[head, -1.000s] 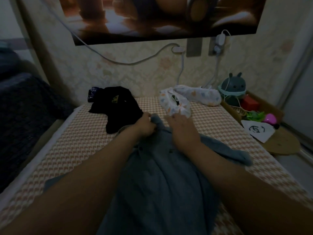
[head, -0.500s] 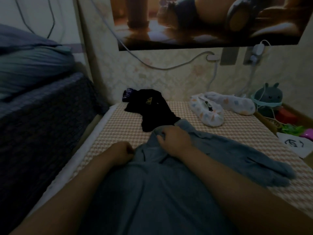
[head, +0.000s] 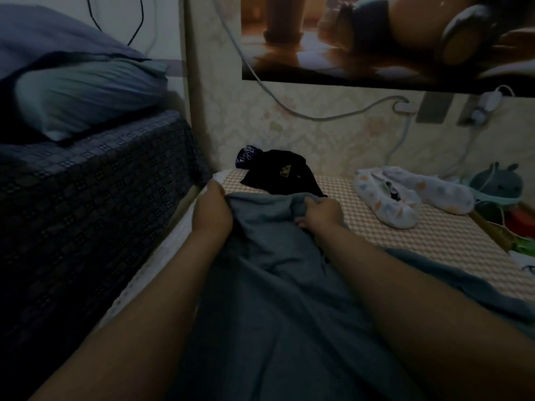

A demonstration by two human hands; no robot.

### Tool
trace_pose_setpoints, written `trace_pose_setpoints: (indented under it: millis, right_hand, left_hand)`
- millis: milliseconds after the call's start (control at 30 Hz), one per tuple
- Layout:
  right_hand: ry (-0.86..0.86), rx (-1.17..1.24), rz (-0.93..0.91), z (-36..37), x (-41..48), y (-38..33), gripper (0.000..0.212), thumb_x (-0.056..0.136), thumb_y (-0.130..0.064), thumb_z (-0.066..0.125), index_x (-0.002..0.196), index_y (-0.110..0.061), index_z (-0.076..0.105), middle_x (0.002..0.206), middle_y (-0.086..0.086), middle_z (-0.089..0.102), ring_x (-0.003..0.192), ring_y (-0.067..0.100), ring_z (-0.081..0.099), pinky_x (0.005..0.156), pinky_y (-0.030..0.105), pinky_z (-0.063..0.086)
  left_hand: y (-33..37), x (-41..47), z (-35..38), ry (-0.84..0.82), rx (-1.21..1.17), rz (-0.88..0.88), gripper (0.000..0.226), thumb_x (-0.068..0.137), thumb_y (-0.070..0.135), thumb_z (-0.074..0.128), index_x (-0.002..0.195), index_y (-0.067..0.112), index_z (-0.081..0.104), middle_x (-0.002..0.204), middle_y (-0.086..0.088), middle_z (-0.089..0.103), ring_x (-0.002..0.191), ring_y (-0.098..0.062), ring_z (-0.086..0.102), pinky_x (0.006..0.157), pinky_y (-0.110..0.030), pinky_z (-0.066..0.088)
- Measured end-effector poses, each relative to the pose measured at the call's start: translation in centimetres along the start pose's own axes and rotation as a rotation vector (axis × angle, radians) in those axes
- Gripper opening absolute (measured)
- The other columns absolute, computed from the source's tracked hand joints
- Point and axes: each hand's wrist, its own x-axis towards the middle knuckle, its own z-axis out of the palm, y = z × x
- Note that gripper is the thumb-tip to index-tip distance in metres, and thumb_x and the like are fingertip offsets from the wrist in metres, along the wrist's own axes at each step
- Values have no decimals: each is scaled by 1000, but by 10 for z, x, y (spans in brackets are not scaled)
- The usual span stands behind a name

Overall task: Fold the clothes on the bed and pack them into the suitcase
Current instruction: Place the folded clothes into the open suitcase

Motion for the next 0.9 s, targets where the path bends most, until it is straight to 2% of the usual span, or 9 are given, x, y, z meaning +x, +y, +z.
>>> trace_pose_setpoints:
  millis: [133, 233, 333, 467, 600, 667, 767, 833, 900]
  right_hand:
    - [-187, -307, -130, 9, 4, 6, 51, 93, -32, 57, 133, -2, 48, 132, 14, 55, 112, 34, 55, 97, 45, 48]
    - [-237, -436, -288, 14, -5, 27, 64, 84, -40, 59, 136, -6, 43, 131, 14, 54, 111, 29, 56, 94, 37, 49]
    - [-148, -292, -475, 3, -22, 34, 42, 94, -15, 51, 135, -7, 50, 132, 5, 52, 121, 20, 51, 97, 23, 39]
    - [171, -222, -532, -39, -16, 32, 29, 94, -6, 45, 114, -11, 65, 117, 6, 64, 107, 20, 59, 85, 21, 41]
    - [8, -618, -263, -89, 16, 51, 33, 96, -32, 47, 116, -13, 65, 120, 11, 64, 107, 30, 60, 90, 38, 48]
    - [-152, -734, -187, -98, 23, 62, 34, 89, -48, 55, 81, -18, 66, 84, 7, 65, 81, 27, 62, 73, 37, 49]
    - [-96, -655, -265, -104, 34, 70, 21, 87, -35, 62, 70, -22, 57, 74, 0, 59, 79, 27, 61, 67, 34, 49]
    - [86, -517, -321, -112, 45, 69, 11, 93, -27, 56, 89, -17, 61, 89, 4, 62, 89, 29, 60, 71, 33, 45]
    - [219, -449, -306, -123, 57, 63, 19, 96, -26, 53, 102, -11, 61, 101, 12, 64, 96, 31, 59, 76, 34, 43]
  left_hand:
    - [-26, -7, 38, -360, -85, 77, 56, 91, 14, 56, 143, 14, 34, 139, -18, 46, 120, -35, 49, 99, -41, 44]
    - [-53, -16, 49, -530, 217, 124, 48, 94, 36, 53, 138, 21, 44, 134, -12, 51, 118, -33, 49, 97, -41, 44]
    - [-53, -8, 41, -490, 413, 126, 29, 95, 25, 50, 121, 16, 61, 124, -10, 60, 111, -29, 56, 91, -35, 47]
    - [-23, -1, 34, -498, 428, -155, 39, 100, 21, 46, 133, -1, 49, 139, -19, 46, 128, -32, 44, 107, -35, 36]
    - [28, -9, 54, -307, 292, 112, 32, 94, 19, 49, 124, 7, 54, 131, -20, 47, 117, -37, 48, 96, -43, 42]
    - [47, -12, 65, -340, 218, 103, 41, 96, 24, 48, 133, 9, 43, 136, -20, 40, 120, -38, 45, 99, -45, 42]
    - [55, -11, 81, -470, 119, 4, 60, 94, 33, 54, 144, 7, 32, 144, -20, 37, 125, -37, 45, 101, -41, 42]
    - [49, -9, 90, -503, 62, 15, 42, 91, 29, 60, 124, 4, 53, 122, -20, 57, 106, -33, 56, 83, -32, 48]
    - [47, -9, 92, -406, -9, 39, 20, 88, 24, 65, 82, 5, 61, 81, -13, 62, 79, -26, 57, 56, -27, 38]
